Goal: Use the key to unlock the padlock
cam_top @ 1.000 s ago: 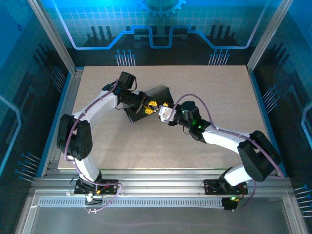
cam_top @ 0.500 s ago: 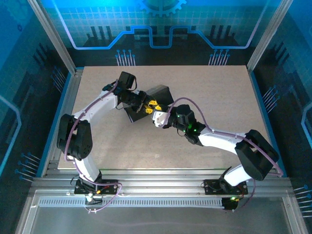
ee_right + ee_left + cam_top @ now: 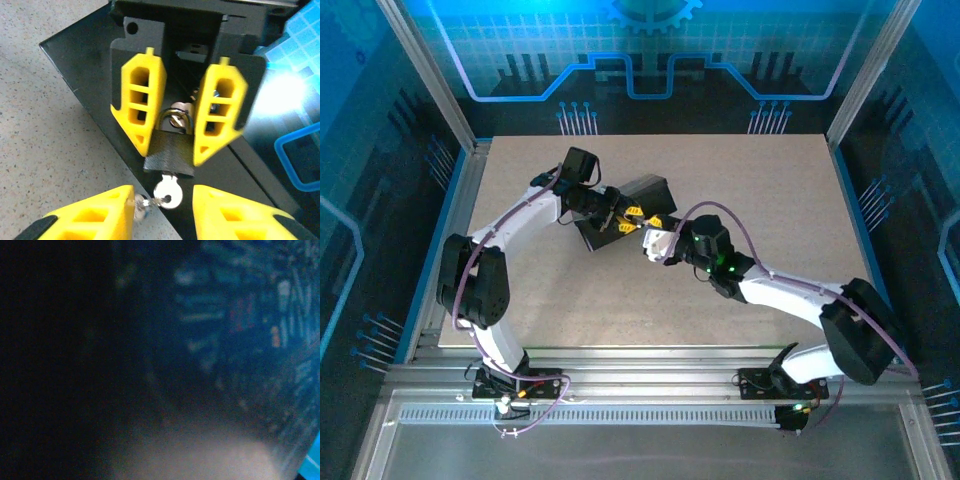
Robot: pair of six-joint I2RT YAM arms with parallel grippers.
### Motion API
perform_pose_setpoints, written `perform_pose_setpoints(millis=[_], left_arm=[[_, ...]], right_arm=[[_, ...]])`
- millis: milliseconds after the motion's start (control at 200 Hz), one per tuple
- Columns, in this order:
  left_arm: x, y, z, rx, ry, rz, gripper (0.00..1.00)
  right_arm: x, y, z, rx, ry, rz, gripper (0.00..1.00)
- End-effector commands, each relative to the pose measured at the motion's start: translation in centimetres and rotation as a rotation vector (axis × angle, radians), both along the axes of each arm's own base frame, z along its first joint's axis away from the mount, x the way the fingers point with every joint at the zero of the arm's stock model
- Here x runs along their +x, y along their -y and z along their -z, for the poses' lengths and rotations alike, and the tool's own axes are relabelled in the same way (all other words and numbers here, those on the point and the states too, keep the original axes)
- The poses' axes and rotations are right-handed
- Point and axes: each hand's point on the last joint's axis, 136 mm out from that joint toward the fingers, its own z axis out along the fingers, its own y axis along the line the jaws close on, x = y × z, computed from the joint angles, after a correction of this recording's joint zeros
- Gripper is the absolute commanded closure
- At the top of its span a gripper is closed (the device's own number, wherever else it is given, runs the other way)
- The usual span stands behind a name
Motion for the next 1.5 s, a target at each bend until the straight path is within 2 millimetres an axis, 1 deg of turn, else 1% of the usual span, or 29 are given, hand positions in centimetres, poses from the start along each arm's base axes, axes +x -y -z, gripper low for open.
perform_pose_setpoints(millis=[0,75,165,255,295,395,520,675,950,1076,1276,1496], left_arm=[[-1.3,0.2,-0.5,-0.036,-0.088,0.032,1.00],[-1.2,0.3,-0.9,-0.034,-0.080,0.036,1.00],[-1.1,0.3,-1.3,-0.033,-0.073,0.038,1.00],[-1.1,0.3,-1.2,-0.032,-0.077,0.038,1.00],[-1.2,0.3,-1.3,-0.033,-0.078,0.039,1.00],[-1.3,0.2,-1.3,-0.033,-0.079,0.041,1.00],[-1.3,0.3,-1.3,-0.035,-0.080,0.042,1.00],[-1.2,0.3,-1.3,-0.037,-0.081,0.042,1.00],[-1.2,0.4,-1.3,-0.042,-0.078,0.041,1.00],[-1.2,0.3,-1.5,-0.046,-0.073,0.040,1.00],[-1.3,0.4,-1.6,-0.048,-0.071,0.043,1.00],[-1.2,0.4,-1.8,-0.051,-0.066,0.043,1.00]], right_arm=[[0.2,1.3,0.0,-0.017,-0.009,0.020,0.64],[0.8,1.6,0.4,-0.034,-0.004,0.033,0.65],[1.2,1.2,0.6,-0.045,0.000,0.023,0.66],[1.8,0.8,0.8,-0.060,0.017,0.024,0.67],[2.1,0.9,1.2,-0.075,0.021,0.027,0.68],[2.6,0.6,1.1,-0.076,0.037,0.027,0.68],[2.5,0.0,0.2,-0.034,0.047,0.014,0.69],[2.2,-0.9,-0.4,-0.024,0.071,-0.003,0.70],[1.9,-2.1,0.2,-0.035,0.061,-0.034,0.70],[1.8,-2.6,0.1,-0.041,0.072,-0.043,0.69],[2.2,-2.2,1.2,-0.079,0.062,-0.030,0.72],[2.5,-1.5,1.4,-0.077,0.018,-0.022,0.77]])
